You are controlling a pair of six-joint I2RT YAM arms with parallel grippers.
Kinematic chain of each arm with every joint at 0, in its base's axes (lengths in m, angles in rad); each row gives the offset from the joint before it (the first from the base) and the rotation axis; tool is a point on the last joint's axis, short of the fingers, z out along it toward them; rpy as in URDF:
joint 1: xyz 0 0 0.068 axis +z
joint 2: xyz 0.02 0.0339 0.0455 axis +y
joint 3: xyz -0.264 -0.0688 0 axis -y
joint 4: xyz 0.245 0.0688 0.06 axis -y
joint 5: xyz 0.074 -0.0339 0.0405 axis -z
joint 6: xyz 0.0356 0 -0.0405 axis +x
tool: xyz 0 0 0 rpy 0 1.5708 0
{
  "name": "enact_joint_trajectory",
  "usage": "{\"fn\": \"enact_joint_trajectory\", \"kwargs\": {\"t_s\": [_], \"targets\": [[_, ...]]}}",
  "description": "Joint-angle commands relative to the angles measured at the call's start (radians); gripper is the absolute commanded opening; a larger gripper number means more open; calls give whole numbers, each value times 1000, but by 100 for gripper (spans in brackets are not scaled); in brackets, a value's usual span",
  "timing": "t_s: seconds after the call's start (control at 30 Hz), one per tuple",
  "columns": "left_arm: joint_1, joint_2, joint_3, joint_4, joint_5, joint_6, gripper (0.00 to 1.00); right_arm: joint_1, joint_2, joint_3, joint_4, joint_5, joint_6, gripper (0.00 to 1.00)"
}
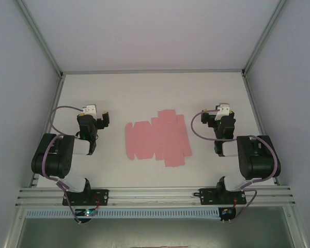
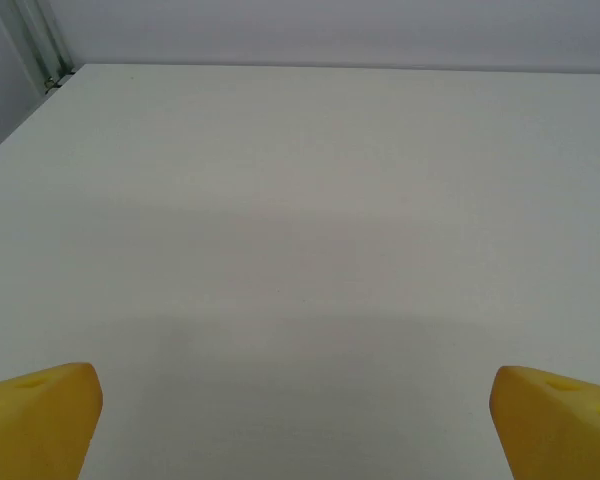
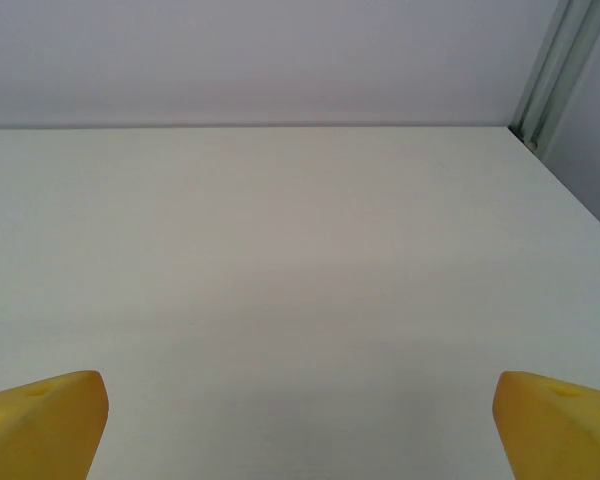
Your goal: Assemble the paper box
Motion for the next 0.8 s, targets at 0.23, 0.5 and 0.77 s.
{"fn": "enact_joint_trajectory", "kwargs": {"t_s": [0.23,0.5,0.77], "targets": [[12,-30,-13,-26,-32,-4,100,10,-29,-12,1,-29,-7,98],[13,-30,-10,-31,-27,-2,100,6,-28,-9,0,-33,-4,98],[12,-29,-4,-41,-6,3,100,6,-31,-13,1,-35,-7,98]]}}
